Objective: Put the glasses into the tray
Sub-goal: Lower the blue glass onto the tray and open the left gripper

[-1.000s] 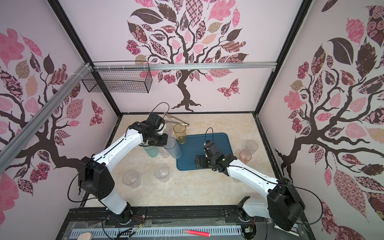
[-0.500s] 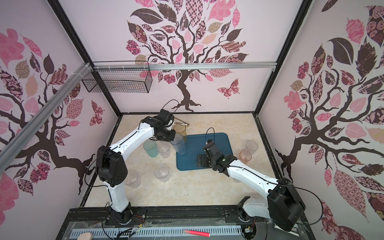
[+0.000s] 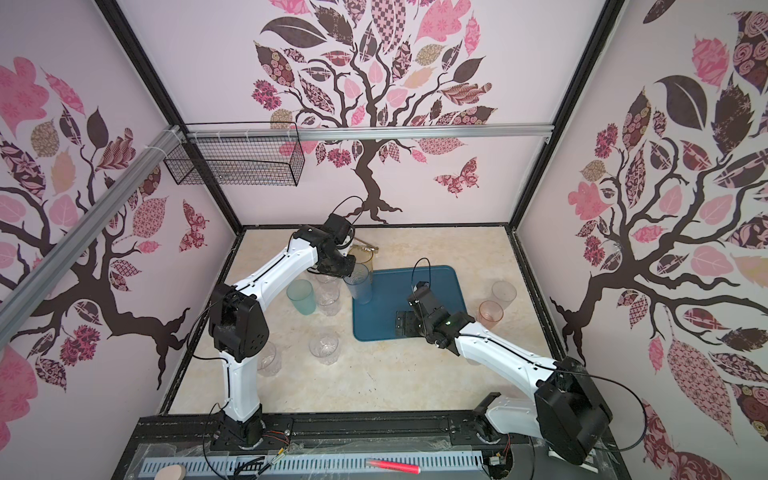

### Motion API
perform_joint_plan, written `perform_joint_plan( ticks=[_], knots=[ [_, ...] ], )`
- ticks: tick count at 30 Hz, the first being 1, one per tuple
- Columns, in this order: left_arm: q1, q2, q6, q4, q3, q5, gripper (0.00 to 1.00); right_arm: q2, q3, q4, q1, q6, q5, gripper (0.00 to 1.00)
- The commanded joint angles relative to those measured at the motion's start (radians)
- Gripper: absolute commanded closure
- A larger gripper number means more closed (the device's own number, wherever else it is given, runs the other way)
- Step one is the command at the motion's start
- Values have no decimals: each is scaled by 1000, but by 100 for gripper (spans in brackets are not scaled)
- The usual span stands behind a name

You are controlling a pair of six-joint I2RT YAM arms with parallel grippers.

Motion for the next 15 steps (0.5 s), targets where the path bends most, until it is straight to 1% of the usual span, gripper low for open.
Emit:
perform_joint_plan(
  ticks=[1,8,15],
  knots=[
    [-5,7,12,-15,34,-7,97,-24,-3,-5,2,-10,21,2],
    [-5,-21,6,-10,38,3,85,-9,0,6,3,-8,9,2],
    [-5,-45,4,-13,47,16,84,2,-1,13,3,-2,-5,2]
  ],
)
